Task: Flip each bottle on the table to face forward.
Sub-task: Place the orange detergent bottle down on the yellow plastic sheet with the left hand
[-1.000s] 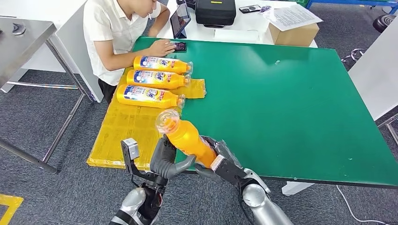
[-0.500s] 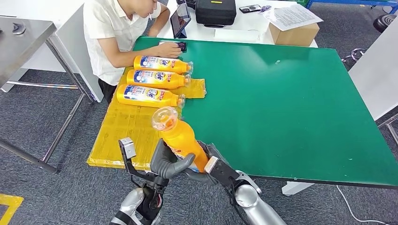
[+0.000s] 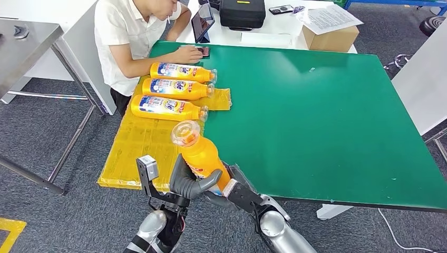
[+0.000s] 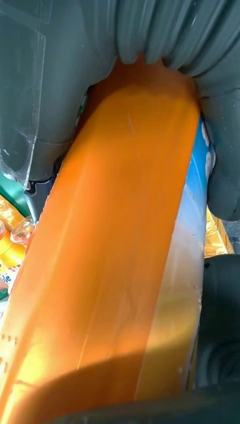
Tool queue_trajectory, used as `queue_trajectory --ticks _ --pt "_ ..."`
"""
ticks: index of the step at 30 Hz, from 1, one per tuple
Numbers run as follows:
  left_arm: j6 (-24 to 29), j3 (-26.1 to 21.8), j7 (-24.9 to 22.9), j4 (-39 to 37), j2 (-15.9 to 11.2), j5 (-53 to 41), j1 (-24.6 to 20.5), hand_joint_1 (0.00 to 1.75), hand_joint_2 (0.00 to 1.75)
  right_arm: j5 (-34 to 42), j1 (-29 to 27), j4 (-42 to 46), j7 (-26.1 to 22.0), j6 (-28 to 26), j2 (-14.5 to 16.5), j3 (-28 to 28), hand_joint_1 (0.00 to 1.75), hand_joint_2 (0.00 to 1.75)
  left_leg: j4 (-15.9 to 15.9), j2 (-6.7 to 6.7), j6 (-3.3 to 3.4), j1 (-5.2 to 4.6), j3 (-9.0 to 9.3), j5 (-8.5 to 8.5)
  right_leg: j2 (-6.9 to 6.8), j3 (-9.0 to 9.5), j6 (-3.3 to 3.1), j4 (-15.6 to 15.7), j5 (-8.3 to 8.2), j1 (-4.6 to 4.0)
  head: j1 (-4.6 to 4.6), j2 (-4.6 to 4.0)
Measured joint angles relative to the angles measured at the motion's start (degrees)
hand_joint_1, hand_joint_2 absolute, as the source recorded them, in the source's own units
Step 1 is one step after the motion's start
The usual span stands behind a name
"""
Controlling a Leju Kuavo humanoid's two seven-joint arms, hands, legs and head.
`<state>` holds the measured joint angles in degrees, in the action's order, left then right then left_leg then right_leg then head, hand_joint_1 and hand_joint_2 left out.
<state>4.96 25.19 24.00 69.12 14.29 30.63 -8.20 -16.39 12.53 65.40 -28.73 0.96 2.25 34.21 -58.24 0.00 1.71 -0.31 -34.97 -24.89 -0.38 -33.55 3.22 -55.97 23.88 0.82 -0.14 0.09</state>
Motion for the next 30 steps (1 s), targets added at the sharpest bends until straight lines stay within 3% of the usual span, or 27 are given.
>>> queue_trajectory --ticks 1,2,5,11,17,21,26,30 --pt "1.3 0.1 0.4 -0.1 0.0 -1.2 -0.1 1.75 1.75 -0.6 0.0 0.0 0.3 -0.8 0.0 0.0 0.07 1.75 0.0 0.0 0.0 0.0 0.0 0.0 0.0 0.0 0.0 0.0 0.0 0.0 0.0 0.0" --pt "2.9 0.3 0.8 -0.2 0.0 -2.7 -0.1 1.75 1.75 -1.4 -0.1 0.0 0.7 -1.8 0.1 0.1 0.0 1.75 0.0 0.0 0.0 0.0 0.0 0.0 0.0 0.0 0.0 0.0 0.0 0.0 0.01 0.0" --pt "6.3 0.6 1.4 -0.5 0.0 -5.4 -0.4 1.75 1.75 -3.8 -0.5 0.0 1.8 -4.9 0.2 0.6 0.0 1.75 0.0 0.0 0.0 0.0 -0.01 0.0 0.0 0.0 0.0 0.0 0.0 0.0 0.01 0.0" --pt "6.4 0.3 1.0 -0.9 0.0 -5.3 -1.0 1.75 1.75 -7.7 -1.1 -0.2 2.1 -11.1 0.5 1.1 0.0 1.75 0.0 0.0 0.0 0.0 -0.03 0.0 0.0 -0.01 0.0 0.0 0.0 0.0 0.02 0.0" --pt "10.4 -2.4 1.6 -0.2 -0.8 -6.4 -1.2 1.75 1.75 -18.3 -2.2 -1.3 2.1 -28.1 0.5 1.4 0.0 1.75 0.0 -0.01 0.0 0.01 -0.03 0.0 -0.01 -0.02 0.0 0.0 0.0 -0.01 0.01 0.0" --pt "16.2 -7.0 3.5 1.3 -1.7 -9.6 -0.6 1.75 1.75 -24.5 -6.4 -0.9 0.1 -38.6 0.6 -0.7 0.0 1.75 0.0 -0.01 -0.01 0.02 -0.07 -0.01 0.0 -0.05 -0.01 0.0 0.01 -0.01 0.01 0.0" --pt "30.5 -11.5 6.3 1.5 -3.8 -31.6 -0.8 1.75 1.75 -30.1 -13.5 3.3 -5.3 -40.6 3.0 -8.4 0.0 1.75 0.0 -0.04 -0.01 0.04 -0.21 -0.01 -0.02 -0.2 -0.03 0.0 0.03 -0.02 -0.01 0.0" --pt "32.0 -12.6 5.4 0.7 -5.1 -37.6 -1.2 1.75 1.75 -31.0 -15.6 5.4 -6.2 -40.6 4.3 -12.7 0.0 1.75 0.0 0.06 -0.01 0.02 -0.2 0.0 0.01 -0.22 -0.04 0.0 0.01 0.0 0.02 0.0"
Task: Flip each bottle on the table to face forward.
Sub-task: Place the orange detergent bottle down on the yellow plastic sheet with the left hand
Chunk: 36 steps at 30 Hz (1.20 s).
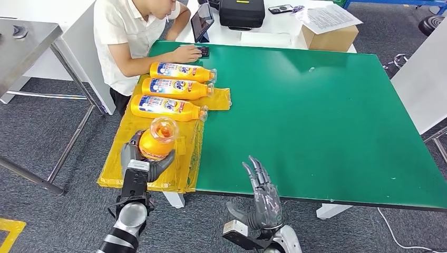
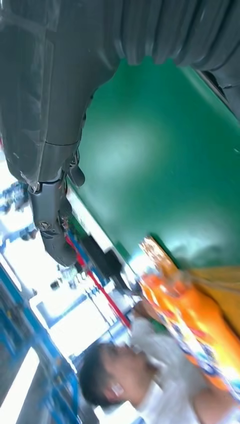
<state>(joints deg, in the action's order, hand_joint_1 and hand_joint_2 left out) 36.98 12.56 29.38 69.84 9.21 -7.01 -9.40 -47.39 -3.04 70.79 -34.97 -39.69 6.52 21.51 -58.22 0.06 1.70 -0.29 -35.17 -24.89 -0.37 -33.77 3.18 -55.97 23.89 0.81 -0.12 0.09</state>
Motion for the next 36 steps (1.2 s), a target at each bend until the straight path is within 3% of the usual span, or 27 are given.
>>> queue_trajectory --ticks 3,7,10,14,18,22,23,26,27,31,36 --pt "-1.4 -0.4 -3.3 -0.8 -0.7 -5.1 -0.4 1.75 1.75 0.0 -0.7 1.0 -1.4 0.0 0.8 -2.0 0.0 1.75 0.0 -0.03 0.02 -0.03 0.01 0.02 -0.02 0.01 0.01 0.0 -0.01 0.02 0.01 0.0" --pt "-6.4 0.0 -13.5 -4.8 -3.2 -26.1 -3.4 1.75 1.75 1.1 -1.4 3.2 -4.3 0.0 2.5 -5.8 0.0 1.75 0.0 -0.03 0.01 -0.02 0.02 0.06 -0.01 0.01 0.0 0.0 -0.03 0.01 -0.01 0.0" --pt "-13.2 0.4 -19.4 -9.9 -5.3 -37.8 -7.1 1.75 1.75 3.4 -1.5 4.6 -4.4 0.0 3.1 -7.3 0.0 1.75 0.0 0.03 -0.03 0.0 0.03 0.09 0.0 -0.02 -0.12 0.0 -0.11 -0.01 -0.01 0.0" --pt "-26.0 1.6 -19.6 -16.9 -6.9 -40.4 -13.2 1.74 1.75 7.8 -1.4 4.9 -4.6 0.0 3.1 -7.2 0.0 1.75 0.0 -0.05 -0.09 0.01 0.07 0.13 -0.03 0.07 -0.15 -0.1 -0.11 -0.01 0.01 0.0" --pt "-33.5 3.5 -18.1 -22.9 -7.7 -40.3 -18.7 1.3 1.75 11.7 -0.9 4.4 -4.8 0.0 2.9 -5.5 0.0 1.75 0.0 -0.08 -0.1 0.0 0.27 0.13 -0.03 0.25 -0.17 -0.1 -0.1 -0.01 -0.02 0.0" --pt "-36.5 5.4 -17.3 -28.2 -7.9 -39.9 -22.7 1.17 1.75 13.6 -0.1 3.5 -4.9 0.0 2.5 -3.3 0.0 1.75 0.0 -0.11 -0.17 0.0 0.41 0.2 -0.03 0.38 -0.18 -0.1 -0.1 -0.01 -0.01 0.0" --pt "-36.8 5.7 -17.2 -29.2 -7.9 -39.7 -23.3 0.99 1.75 13.7 0.0 3.3 -4.9 0.0 2.4 -2.9 0.0 1.75 0.0 -0.12 -0.19 0.0 0.45 0.22 -0.03 0.41 -0.19 -0.1 -0.11 -0.01 -0.01 0.0" --pt "-37.1 6.4 -16.8 -31.3 -7.9 -39.3 -24.5 0.13 1.75 14.2 0.2 2.8 -4.9 0.0 2.2 -2.1 0.0 1.75 0.0 -0.12 -0.22 0.01 0.58 0.26 -0.03 0.53 -0.19 -0.1 -0.12 -0.01 -0.01 0.0" --pt "-37.4 6.5 -16.5 -31.8 -7.9 -38.9 -24.8 0.0 1.75 14.5 0.2 2.7 -4.9 0.0 2.1 -1.9 0.0 1.75 0.0 -0.12 -0.23 0.01 0.61 0.27 -0.03 0.55 -0.2 -0.1 -0.12 -0.01 -0.01 0.0" --pt "-40.1 6.6 -14.2 -33.5 -7.9 -34.8 -26.0 0.0 1.75 16.2 0.6 1.9 -4.9 0.0 1.7 -0.8 0.0 1.75 0.0 -0.1 -0.24 0.01 0.62 0.33 -0.02 0.55 -0.2 -0.2 -0.15 -0.01 -0.01 0.0" --pt "-48.2 5.3 -10.7 -34.2 -7.5 -22.8 -26.2 0.0 1.75 18.4 1.3 0.9 -5.0 0.0 1.2 0.4 0.0 1.75 0.0 -0.14 -0.22 0.0 0.56 0.35 -0.07 0.51 -0.18 -0.2 -0.15 0.0 0.0 0.0"
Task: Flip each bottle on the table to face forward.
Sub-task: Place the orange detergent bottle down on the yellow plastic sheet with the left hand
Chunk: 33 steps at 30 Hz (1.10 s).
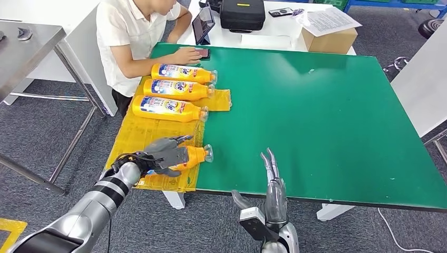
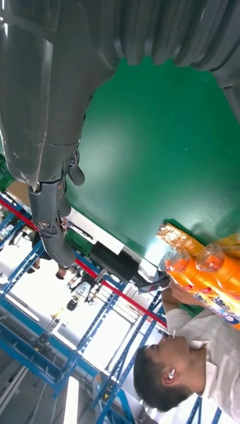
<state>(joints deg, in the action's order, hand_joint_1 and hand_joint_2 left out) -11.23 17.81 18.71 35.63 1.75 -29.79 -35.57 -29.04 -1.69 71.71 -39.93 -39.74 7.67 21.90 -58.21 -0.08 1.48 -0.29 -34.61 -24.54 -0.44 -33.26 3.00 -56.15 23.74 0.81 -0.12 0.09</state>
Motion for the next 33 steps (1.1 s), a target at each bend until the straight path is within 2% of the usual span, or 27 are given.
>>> queue_trajectory --ticks 4,11,14,16,19,21,28,30,33 --pt "-2.2 -0.9 0.7 0.1 0.7 6.9 0.1 0.0 1.75 0.4 0.8 -0.7 0.0 0.0 -0.3 0.8 0.0 1.75 0.0 -0.04 0.0 0.0 -0.13 -0.01 -0.04 -0.1 0.0 0.0 0.01 0.0 -0.01 0.0" --pt "0.6 -0.9 0.6 0.2 2.1 9.1 0.3 0.0 1.75 0.5 1.5 -1.9 0.0 0.0 -0.4 1.7 0.0 1.75 0.0 -0.03 0.0 0.0 -0.32 0.0 -0.03 -0.31 0.01 0.0 0.0 0.0 -0.01 0.0" --pt "5.1 -0.9 2.0 0.6 2.3 8.6 0.5 0.0 1.75 0.0 1.5 -2.4 0.0 0.0 -0.4 1.7 0.0 1.75 0.0 -0.03 0.0 0.0 -0.38 0.0 -0.03 -0.38 0.0 0.0 0.0 -0.01 -0.01 0.0" --pt "10.4 -0.7 3.8 1.9 2.5 7.1 1.1 0.0 1.75 -0.5 1.5 -2.7 0.0 0.0 -0.4 1.7 0.0 1.75 0.0 -0.03 0.0 0.0 -0.44 0.0 -0.04 -0.44 0.0 0.0 0.0 -0.01 -0.01 0.0" --pt "18.1 0.2 6.7 5.3 2.8 4.3 2.3 0.0 1.75 -1.0 1.5 -3.0 0.0 0.0 -0.4 1.8 0.0 1.75 0.0 -0.04 0.0 0.0 -0.54 0.0 -0.04 -0.53 0.0 0.0 0.0 0.0 -0.01 0.0" --pt "21.2 0.7 8.6 8.7 3.2 3.6 3.6 0.0 1.75 -1.1 1.5 -3.2 0.0 0.0 -0.4 1.8 0.0 1.75 0.0 -0.04 0.0 -0.01 -0.6 0.0 -0.05 -0.57 0.01 0.0 0.0 0.0 0.0 0.0" --pt "22.8 2.1 10.1 19.3 4.2 4.8 6.8 0.0 1.75 -0.6 1.6 -3.7 0.0 0.0 -0.4 2.3 0.0 1.75 0.0 -0.06 0.01 -0.02 -0.66 -0.01 -0.06 -0.62 0.01 0.0 0.0 0.0 -0.02 0.0" --pt "22.1 2.2 10.5 22.3 4.7 9.3 8.2 0.0 1.75 3.1 1.6 -3.5 0.0 1.1 -0.5 2.6 0.0 1.75 0.0 -0.06 0.0 -0.01 -0.66 -0.01 -0.06 -0.63 0.01 0.0 0.0 0.0 -0.02 0.0" --pt "20.9 2.2 9.6 29.4 6.5 22.9 12.8 0.0 1.75 16.4 0.7 -1.0 0.0 8.8 -0.5 3.0 0.0 1.75 0.0 -0.04 -0.01 -0.02 -0.67 -0.03 -0.05 -0.65 0.01 0.0 0.01 0.0 -0.01 0.0"
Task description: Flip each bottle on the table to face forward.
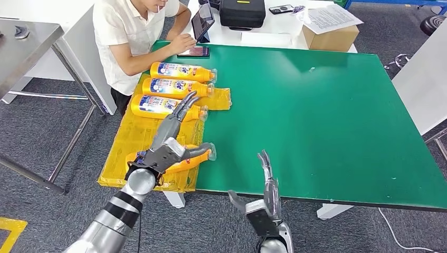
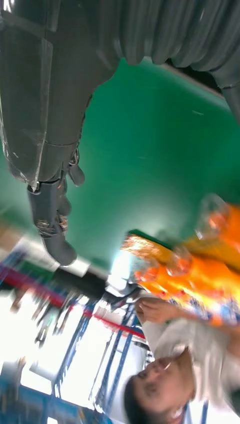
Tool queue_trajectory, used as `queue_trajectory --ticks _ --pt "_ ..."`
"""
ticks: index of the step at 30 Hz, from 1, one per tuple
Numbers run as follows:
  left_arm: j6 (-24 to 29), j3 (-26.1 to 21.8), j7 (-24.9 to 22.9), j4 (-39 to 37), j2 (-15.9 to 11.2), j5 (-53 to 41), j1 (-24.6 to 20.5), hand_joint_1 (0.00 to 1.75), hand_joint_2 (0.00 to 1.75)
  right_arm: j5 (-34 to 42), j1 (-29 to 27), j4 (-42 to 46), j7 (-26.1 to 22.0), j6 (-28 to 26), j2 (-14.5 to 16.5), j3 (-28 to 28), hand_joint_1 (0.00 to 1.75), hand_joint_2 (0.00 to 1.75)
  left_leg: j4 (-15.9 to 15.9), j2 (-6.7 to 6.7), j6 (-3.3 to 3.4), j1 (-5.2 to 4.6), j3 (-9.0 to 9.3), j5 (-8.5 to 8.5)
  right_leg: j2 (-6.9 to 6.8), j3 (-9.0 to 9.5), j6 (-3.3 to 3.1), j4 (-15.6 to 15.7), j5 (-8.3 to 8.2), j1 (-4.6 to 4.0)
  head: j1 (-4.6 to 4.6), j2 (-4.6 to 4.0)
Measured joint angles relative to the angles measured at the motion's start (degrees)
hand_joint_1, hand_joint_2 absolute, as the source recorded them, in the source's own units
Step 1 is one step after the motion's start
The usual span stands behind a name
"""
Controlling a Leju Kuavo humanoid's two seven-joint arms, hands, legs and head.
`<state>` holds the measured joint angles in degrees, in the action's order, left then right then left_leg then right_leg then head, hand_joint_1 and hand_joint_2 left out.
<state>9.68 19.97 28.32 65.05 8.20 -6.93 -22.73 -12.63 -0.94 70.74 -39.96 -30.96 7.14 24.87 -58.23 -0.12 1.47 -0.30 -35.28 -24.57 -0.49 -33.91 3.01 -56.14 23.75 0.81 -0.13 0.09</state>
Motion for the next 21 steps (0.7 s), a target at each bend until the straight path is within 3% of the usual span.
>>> queue_trajectory --ticks 3,7,15,19,21 --pt "-0.5 0.1 -0.9 6.0 1.5 9.7 5.1 0.0 1.75 7.5 -1.6 3.9 -0.1 7.2 0.1 -0.4 0.0 1.75 0.0 0.02 -0.05 0.0 -0.02 -0.06 0.01 -0.04 0.01 0.0 0.02 0.0 -0.01 0.0" --pt "-1.7 0.2 -1.0 12.0 2.9 19.4 11.2 0.0 1.75 9.9 -3.9 9.8 -0.1 11.2 0.6 -1.1 0.0 1.75 0.0 0.01 -0.06 0.0 -0.07 -0.1 0.01 -0.1 0.0 0.0 0.04 0.0 0.0 0.0" --pt "-2.5 0.3 -1.1 15.8 3.7 24.3 15.4 0.0 1.75 10.5 -5.4 14.4 -0.2 12.5 1.3 -1.5 0.0 1.75 0.0 0.05 -0.07 0.0 -0.07 -0.13 0.03 -0.14 0.0 0.0 0.05 0.0 0.0 0.0" --pt "-2.5 0.6 -1.1 20.8 4.4 26.0 19.9 0.0 1.75 10.8 -6.9 20.0 -0.2 12.7 2.4 -2.1 0.0 0.0 0.0 0.06 -0.05 0.01 -0.05 -0.09 0.03 -0.09 0.0 0.0 0.03 0.0 0.01 0.0" --pt "-2.0 0.6 -0.8 21.7 4.4 26.6 20.8 0.0 1.75 10.7 -7.3 21.1 -0.2 12.4 2.7 -2.2 0.0 0.0 0.0 0.07 -0.04 0.01 -0.03 -0.08 0.03 -0.07 0.0 0.0 0.02 0.0 -0.01 0.0"
